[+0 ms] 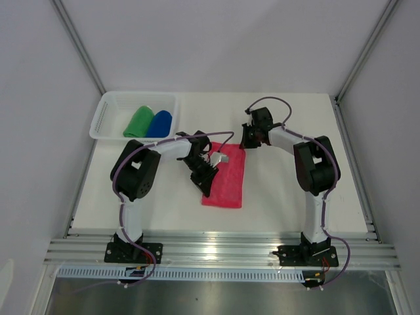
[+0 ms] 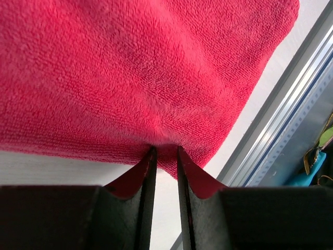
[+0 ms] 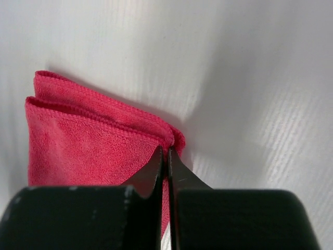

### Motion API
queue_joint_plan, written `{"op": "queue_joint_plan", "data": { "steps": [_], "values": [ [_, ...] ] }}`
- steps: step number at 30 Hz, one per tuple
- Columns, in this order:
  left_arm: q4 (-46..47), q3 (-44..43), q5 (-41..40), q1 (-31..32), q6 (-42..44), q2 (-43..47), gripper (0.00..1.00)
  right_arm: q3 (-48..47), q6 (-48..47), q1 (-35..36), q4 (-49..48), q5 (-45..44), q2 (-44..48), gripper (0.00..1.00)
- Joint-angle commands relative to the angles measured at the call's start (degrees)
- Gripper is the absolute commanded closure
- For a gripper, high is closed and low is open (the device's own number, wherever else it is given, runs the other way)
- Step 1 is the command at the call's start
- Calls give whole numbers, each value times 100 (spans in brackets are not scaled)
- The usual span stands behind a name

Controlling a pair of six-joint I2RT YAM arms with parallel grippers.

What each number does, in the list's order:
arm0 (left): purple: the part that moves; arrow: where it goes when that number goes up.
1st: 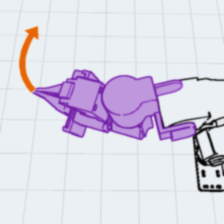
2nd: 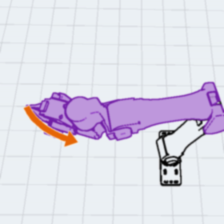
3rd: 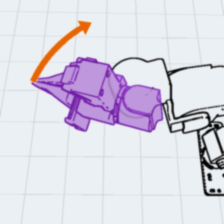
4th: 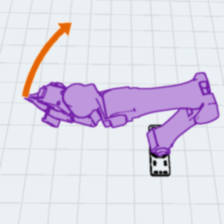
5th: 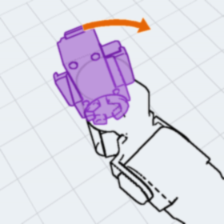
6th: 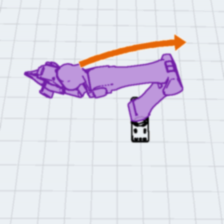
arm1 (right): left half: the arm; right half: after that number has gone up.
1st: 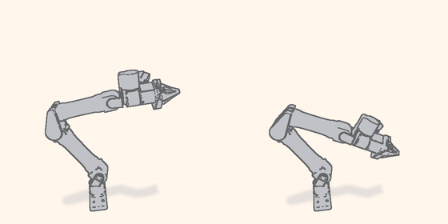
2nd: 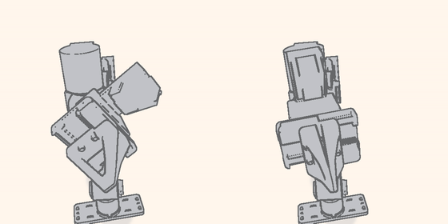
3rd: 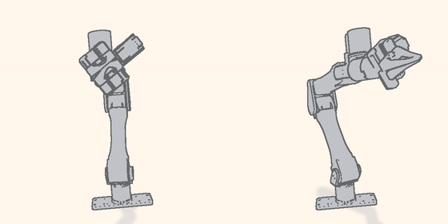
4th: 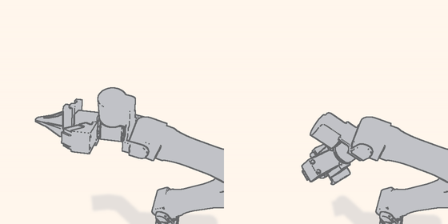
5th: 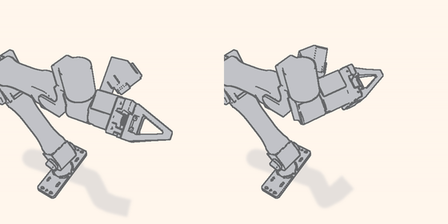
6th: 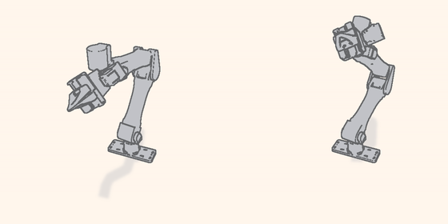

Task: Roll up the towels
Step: Fold the towel

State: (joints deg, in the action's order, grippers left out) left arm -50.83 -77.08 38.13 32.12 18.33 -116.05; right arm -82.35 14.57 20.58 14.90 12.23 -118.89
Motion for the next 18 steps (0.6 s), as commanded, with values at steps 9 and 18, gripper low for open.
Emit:
{"op": "queue_joint_plan", "data": {
  "steps": [9, 18],
  "values": [
    [-41, -61, 81, -4, 214, 213, 71, -607, -375, -72, 189, -45, -3, 58],
    [-937, -931, 369, -4, 1880, 1241, 59, -222, -1368, -151, 628, -169, 1445, 50]
  ]
}}
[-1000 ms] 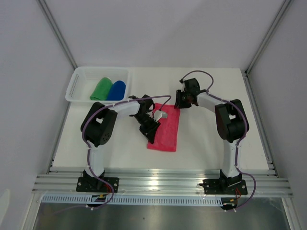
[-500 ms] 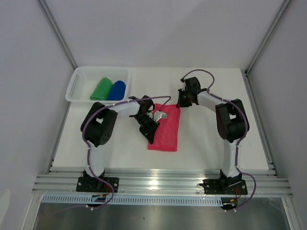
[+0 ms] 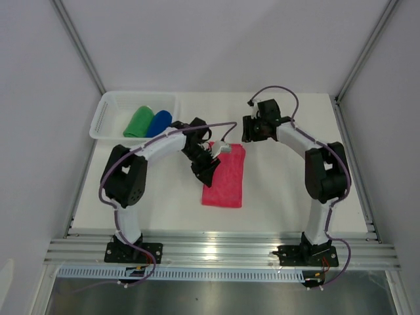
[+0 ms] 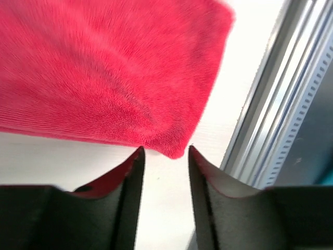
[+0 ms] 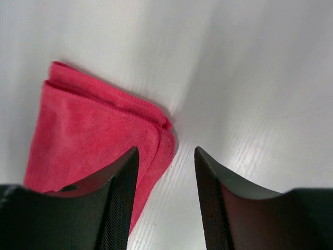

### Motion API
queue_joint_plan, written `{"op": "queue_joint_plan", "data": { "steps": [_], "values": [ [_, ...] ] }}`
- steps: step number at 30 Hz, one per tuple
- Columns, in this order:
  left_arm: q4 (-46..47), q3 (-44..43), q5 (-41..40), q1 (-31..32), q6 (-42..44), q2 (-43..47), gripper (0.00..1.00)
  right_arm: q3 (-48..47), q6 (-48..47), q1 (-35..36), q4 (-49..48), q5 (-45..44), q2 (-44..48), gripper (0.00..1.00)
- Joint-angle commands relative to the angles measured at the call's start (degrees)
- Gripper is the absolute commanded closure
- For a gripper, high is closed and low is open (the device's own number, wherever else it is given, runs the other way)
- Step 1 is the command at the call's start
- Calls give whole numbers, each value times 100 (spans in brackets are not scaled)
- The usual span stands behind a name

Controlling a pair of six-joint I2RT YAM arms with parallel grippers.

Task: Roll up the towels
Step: Fold the towel

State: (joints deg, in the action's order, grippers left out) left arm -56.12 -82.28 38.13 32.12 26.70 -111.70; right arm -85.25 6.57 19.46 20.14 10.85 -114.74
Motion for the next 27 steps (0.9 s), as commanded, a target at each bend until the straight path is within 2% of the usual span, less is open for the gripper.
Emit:
{"op": "queue_joint_plan", "data": {
  "steps": [1, 3, 4, 6, 7, 8, 10, 14, 19, 27],
  "values": [
    [-496, -377, 440, 14, 1326, 929, 56, 444, -630, -39, 130, 56, 1528, 50],
    [-585, -54, 476, 22, 2071, 1299, 54, 929, -1078, -4, 8, 338, 2058, 49],
    [-602, 44, 459, 83, 2311, 1404, 52, 1506, -1166, -4, -80, 521, 2635, 49],
    [-541, 377, 232, 206, 2890, 1651, 49, 2124, -1377, -4, -562, 663, 3244, 48],
    [-471, 614, 108, 390, 3033, 1730, 48, 2414, -1447, -4, -729, 716, 3813, 46],
    [-392, 712, -15, 487, 3156, 1774, 48, 2948, -1474, -4, -1070, 812, 4053, 45],
    [-50, 1072, -357, 776, 3368, 1853, 48, 3347, -1466, 22, -1310, 874, 4615, 44],
    [610, 1390, -850, 1182, 3333, 1871, 42, 3814, -1351, 154, -1382, 936, 5083, 43],
    [1242, 1732, -1264, 1577, 3272, 1793, 41, 4148, -1360, 427, -1268, 857, 5260, 43],
    [1683, 2119, -1669, 1622, 2903, 1441, 38, 4236, -1404, 497, -1197, 848, 5426, 42]
  ]
}}
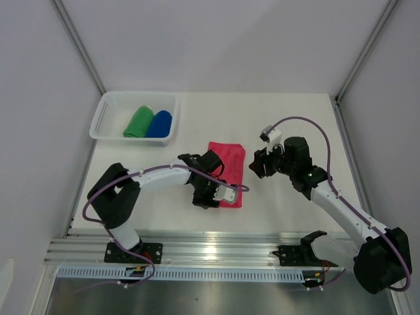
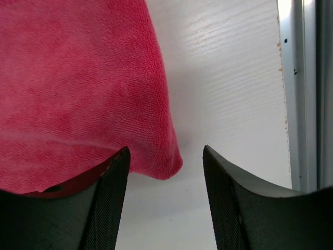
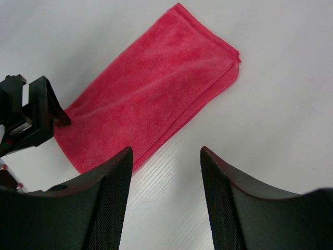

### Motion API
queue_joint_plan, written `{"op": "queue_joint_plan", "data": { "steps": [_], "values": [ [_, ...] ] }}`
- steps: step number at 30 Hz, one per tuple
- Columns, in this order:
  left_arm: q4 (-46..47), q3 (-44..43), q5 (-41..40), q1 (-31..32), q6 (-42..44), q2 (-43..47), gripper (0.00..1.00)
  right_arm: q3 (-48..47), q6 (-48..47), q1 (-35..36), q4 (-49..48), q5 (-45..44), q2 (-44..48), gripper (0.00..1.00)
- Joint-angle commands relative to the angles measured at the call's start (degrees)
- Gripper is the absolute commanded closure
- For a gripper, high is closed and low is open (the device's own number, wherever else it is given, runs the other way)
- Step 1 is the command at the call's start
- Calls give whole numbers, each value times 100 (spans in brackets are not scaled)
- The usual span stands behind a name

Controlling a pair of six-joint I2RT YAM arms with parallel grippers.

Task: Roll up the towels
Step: Fold the towel

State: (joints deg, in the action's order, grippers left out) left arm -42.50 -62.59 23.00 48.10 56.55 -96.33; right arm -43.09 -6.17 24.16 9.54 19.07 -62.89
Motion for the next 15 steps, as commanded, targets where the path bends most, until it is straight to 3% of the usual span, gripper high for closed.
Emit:
{"op": "queue_joint_plan", "data": {
  "steps": [1, 7, 10, 11, 14, 15],
  "values": [
    [321, 185, -139, 24, -101, -105, 38, 46, -173, 27, -119, 35, 269, 42],
    [593, 659, -200, 33, -521, -166, 39, 29, -577, -17, 13, 70, 357, 41],
    [857, 791, -340, 86, -829, -193, 55, -15, -683, -34, 30, 237, 365, 41],
    [892, 801, -358, 86, -917, -193, 72, -24, -692, -34, 22, 412, 366, 41],
    [858, 783, -297, 68, -1146, -149, 95, 20, -963, 35, 127, 746, 427, 41],
    [797, 748, -210, -10, -1181, -114, 98, 151, -1313, 71, 162, 895, 479, 41]
  ]
}}
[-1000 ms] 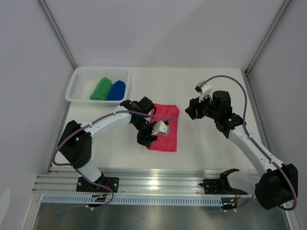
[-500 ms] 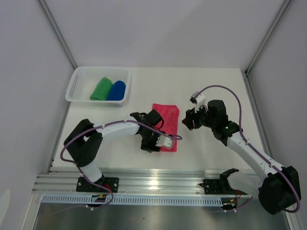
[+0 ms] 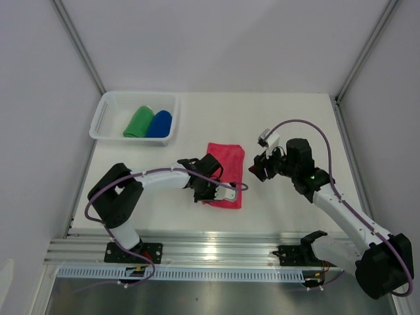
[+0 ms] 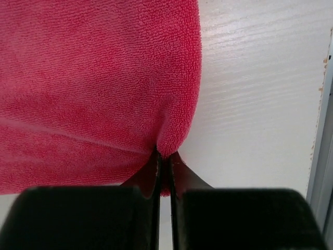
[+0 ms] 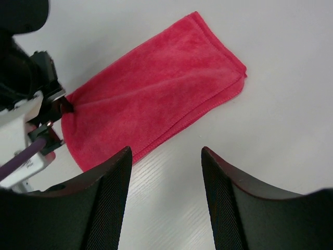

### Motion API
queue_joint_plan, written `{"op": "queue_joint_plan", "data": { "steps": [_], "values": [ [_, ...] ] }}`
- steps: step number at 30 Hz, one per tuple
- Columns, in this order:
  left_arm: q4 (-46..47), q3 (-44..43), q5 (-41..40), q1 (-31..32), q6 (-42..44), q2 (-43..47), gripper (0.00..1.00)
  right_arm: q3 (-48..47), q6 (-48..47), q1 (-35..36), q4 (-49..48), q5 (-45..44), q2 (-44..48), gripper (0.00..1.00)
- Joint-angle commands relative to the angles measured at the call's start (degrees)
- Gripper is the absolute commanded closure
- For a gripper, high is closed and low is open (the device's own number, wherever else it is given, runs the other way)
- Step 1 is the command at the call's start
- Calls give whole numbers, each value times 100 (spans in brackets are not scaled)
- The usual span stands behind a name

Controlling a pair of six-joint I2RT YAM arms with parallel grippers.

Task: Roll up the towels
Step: Fold the towel

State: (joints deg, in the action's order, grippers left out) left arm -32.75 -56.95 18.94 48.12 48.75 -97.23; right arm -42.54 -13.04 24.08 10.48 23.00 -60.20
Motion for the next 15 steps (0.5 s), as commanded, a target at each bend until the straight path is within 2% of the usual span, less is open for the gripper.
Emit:
{"op": "queue_joint_plan", "data": {
  "steps": [1, 5, 8, 9, 12, 14, 15],
  "values": [
    [-309, 132, 433, -83, -497, -7, 99, 184, -821, 106, 42, 555, 272, 41],
    [-618, -105, 971, -522, -534, 143, 99, 773, -1832, 203, -309, 1073, 755, 38],
    [-819, -237, 1225, -698, -463, 196, 99, 976, -2693, 431, -65, 1575, 678, 36],
    [-864, -273, 1278, -707, -472, 178, 99, 933, -2869, 614, 284, 1628, 598, 36],
    [-900, -343, 1410, -734, -559, 99, 99, 932, -3240, 992, 525, 1436, 300, 36],
    [-917, -378, 1612, -795, -630, 81, 99, 1160, -3232, 1406, 263, 1085, 203, 36],
    [-926, -378, 1665, -821, -656, 81, 99, 1274, -3162, 1520, -226, 996, 133, 36]
  ]
}}
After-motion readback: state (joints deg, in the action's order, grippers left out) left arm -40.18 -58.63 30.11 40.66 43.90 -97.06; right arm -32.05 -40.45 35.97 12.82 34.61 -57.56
